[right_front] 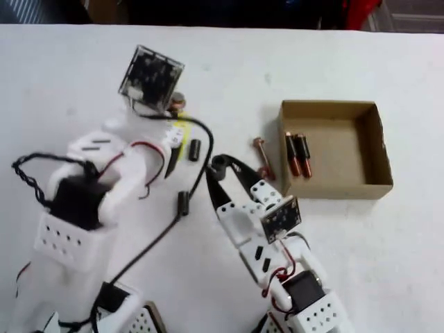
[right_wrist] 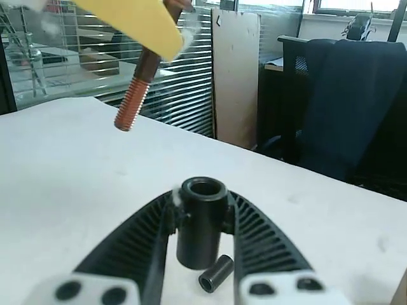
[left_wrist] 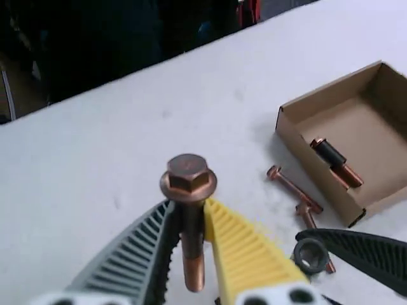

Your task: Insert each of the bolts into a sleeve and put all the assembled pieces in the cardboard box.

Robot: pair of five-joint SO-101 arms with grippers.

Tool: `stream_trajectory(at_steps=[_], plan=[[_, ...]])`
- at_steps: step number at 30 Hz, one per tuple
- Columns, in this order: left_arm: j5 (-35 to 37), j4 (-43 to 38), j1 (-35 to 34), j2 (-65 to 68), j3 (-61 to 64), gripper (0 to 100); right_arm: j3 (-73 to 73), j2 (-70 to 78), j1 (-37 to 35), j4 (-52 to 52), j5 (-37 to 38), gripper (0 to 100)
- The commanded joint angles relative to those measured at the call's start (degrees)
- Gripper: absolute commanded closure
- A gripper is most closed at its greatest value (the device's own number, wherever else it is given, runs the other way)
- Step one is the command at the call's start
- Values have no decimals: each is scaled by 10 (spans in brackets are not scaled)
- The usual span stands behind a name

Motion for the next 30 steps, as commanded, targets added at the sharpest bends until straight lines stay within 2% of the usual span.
stream_trajectory(at_steps=[1,6,10,15,24,28,30], plan=[[8,-82,26,-61,45,980,5,-11,4,-17,-4,981],[8,-181,39,-153,146,980,5,-11,5,-17,-4,981],[11,-223,39,-210,203,980,5,-7,4,-16,-4,981],[120,-255,71,-270,260,980,5,-7,4,-15,-4,981],[150,-320,108,-320,328,980,5,-10,-2,9,-4,981],[150,-324,113,-305,331,980,5,-11,-44,8,69,981],[150,-323,113,-301,332,980,5,-11,-49,7,80,981]])
